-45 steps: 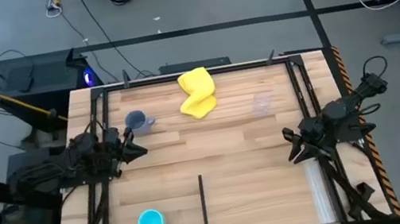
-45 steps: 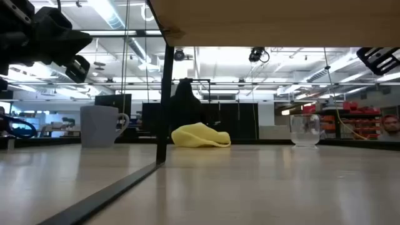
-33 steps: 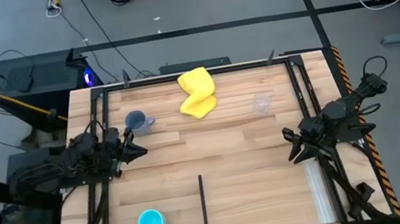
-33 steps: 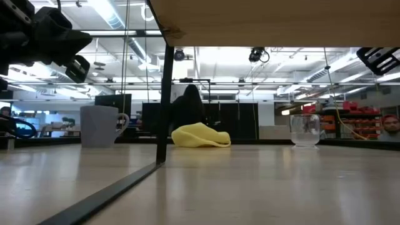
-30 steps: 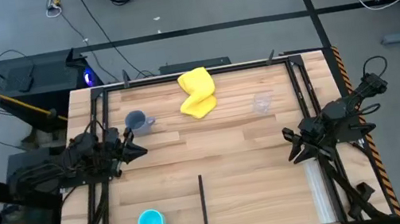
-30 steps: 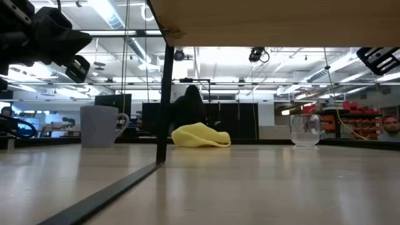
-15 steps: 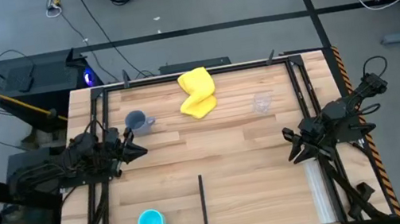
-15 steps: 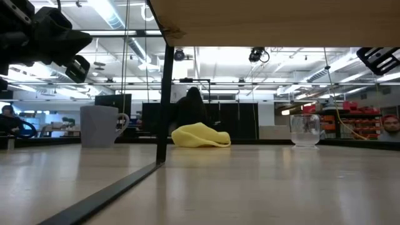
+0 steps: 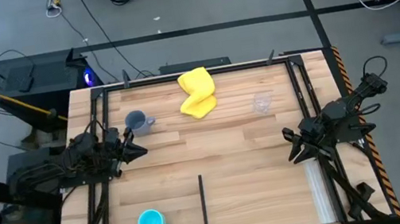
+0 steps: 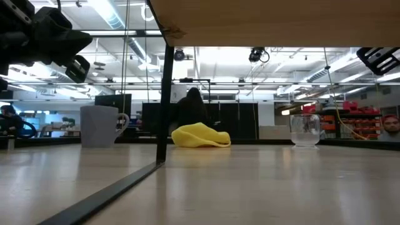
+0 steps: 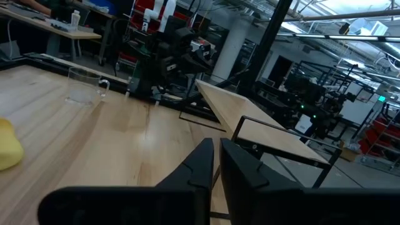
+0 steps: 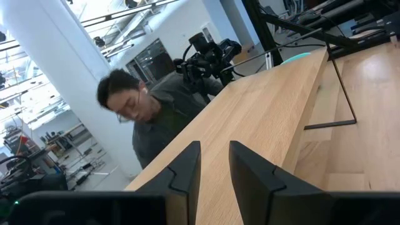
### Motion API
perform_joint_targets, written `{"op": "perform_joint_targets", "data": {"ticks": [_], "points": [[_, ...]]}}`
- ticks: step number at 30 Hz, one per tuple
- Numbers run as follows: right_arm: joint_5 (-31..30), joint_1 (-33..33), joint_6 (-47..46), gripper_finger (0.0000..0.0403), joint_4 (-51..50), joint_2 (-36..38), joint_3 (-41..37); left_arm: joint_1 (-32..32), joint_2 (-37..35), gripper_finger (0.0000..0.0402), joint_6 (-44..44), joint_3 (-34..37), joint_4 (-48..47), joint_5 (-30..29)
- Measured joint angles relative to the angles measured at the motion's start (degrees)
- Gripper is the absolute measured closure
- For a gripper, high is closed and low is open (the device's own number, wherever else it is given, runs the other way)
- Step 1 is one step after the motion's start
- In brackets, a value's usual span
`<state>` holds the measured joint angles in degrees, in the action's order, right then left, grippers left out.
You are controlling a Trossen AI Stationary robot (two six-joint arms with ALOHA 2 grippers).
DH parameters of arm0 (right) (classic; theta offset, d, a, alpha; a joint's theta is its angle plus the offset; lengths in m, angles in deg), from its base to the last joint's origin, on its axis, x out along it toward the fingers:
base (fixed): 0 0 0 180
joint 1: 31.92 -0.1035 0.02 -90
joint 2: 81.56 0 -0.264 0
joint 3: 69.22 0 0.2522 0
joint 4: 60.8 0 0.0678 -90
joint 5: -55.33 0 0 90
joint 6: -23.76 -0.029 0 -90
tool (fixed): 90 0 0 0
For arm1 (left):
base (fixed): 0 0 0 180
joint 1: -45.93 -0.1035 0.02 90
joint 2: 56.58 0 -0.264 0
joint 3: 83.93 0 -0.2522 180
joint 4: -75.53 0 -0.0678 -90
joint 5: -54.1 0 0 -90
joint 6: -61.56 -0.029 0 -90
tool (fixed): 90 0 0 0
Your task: Stack small to large cups/mugs on shelf
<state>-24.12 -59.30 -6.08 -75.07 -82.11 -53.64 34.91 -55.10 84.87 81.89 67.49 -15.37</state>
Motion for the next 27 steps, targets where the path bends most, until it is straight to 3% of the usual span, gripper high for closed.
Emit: {"op": "perform_joint_targets", "data": {"ticks": [27], "points": [[0.0, 0.0, 0.0, 0.0312, 0.0, 0.0, 0.0, 0.0, 0.0, 0.0374, 0.0, 0.0, 0.0, 0.0]]}}
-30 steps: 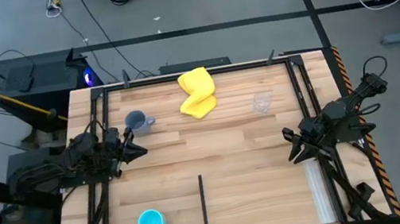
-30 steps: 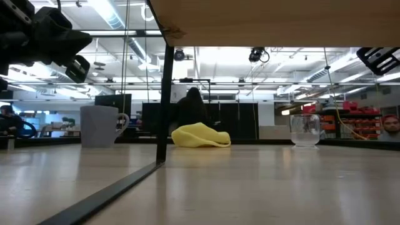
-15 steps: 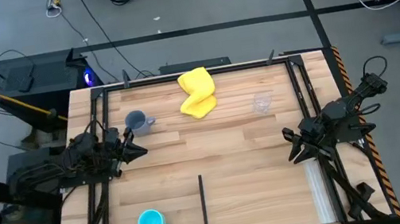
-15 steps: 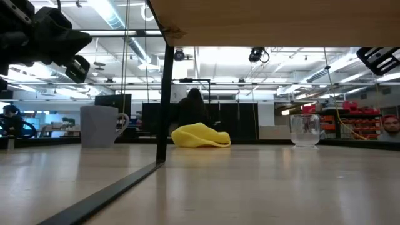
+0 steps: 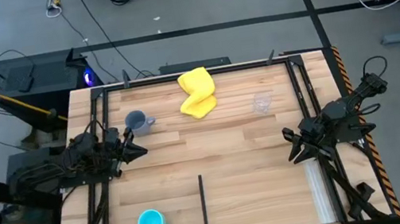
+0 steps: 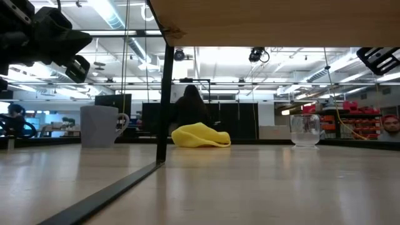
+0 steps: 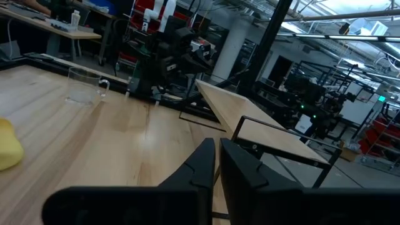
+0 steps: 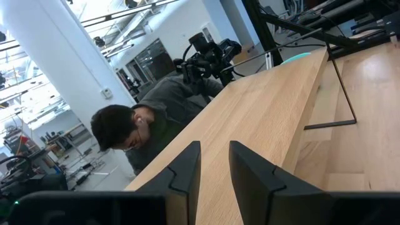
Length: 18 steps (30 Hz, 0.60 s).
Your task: Stack small to large cups/mugs on shelf
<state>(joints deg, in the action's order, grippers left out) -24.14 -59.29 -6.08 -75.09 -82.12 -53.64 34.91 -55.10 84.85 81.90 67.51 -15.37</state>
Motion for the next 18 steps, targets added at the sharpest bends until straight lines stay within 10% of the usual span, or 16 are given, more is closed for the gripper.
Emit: {"op": "perform_joint_targets", "data": {"ticks": [18], "points": [[0.0, 0.0, 0.0, 0.0312, 0.0, 0.0, 0.0, 0.0, 0.0, 0.0371, 0.0, 0.0, 0.0, 0.0]]}}
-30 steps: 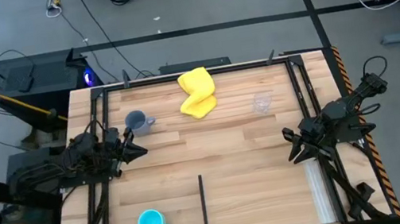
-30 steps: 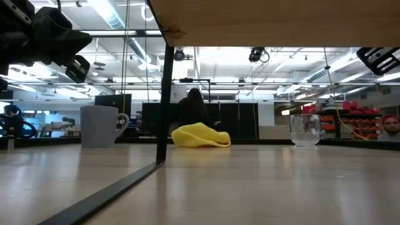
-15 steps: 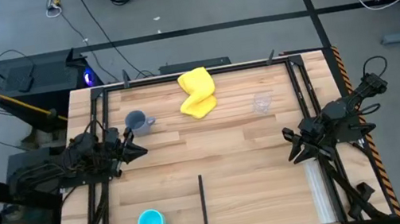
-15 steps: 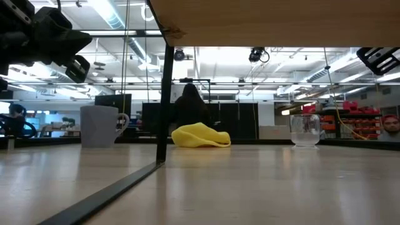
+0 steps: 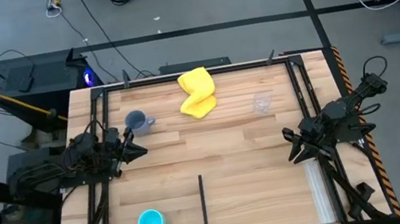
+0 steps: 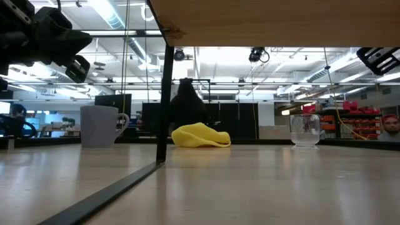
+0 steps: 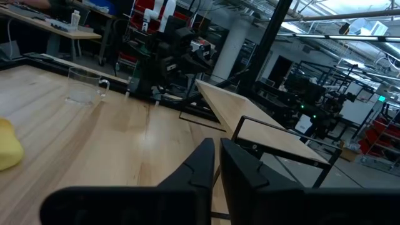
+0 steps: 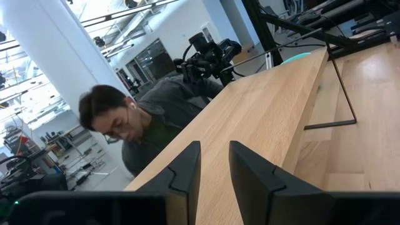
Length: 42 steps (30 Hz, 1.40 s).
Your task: Stack small to large cups/mugs on shelf
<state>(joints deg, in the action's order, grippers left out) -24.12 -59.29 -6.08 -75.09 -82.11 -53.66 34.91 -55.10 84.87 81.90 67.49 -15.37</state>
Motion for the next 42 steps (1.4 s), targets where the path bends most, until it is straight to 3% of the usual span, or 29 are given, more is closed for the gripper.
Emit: {"op": "perform_joint_targets", "data": {"ticks": [42], "points": [[0.0, 0.0, 0.0, 0.0312, 0.0, 0.0, 0.0, 0.0, 0.0, 0.0374, 0.0, 0.0, 0.0, 0.0]]}}
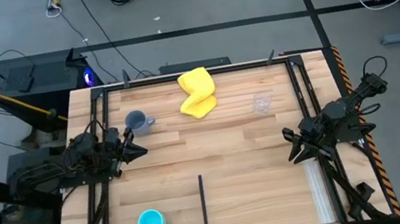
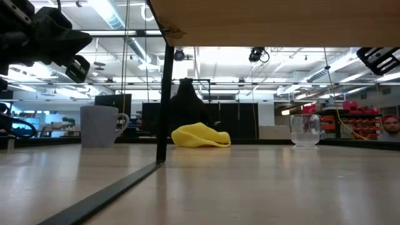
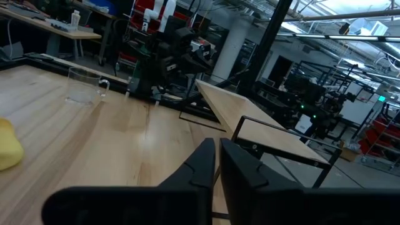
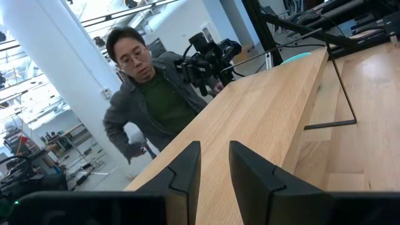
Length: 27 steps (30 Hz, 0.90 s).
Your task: Stack small to large cups/mugs on shelf
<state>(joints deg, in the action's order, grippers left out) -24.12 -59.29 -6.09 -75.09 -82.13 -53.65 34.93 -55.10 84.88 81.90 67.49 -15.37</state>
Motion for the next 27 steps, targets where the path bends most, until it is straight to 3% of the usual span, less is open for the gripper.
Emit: {"op": "perform_joint_targets", "data": {"ticks": [27], "points": [[0.0, 0.0, 0.0, 0.0312, 0.0, 0.0, 0.0, 0.0, 0.0, 0.0373, 0.0, 0.0, 0.0, 0.0]]}}
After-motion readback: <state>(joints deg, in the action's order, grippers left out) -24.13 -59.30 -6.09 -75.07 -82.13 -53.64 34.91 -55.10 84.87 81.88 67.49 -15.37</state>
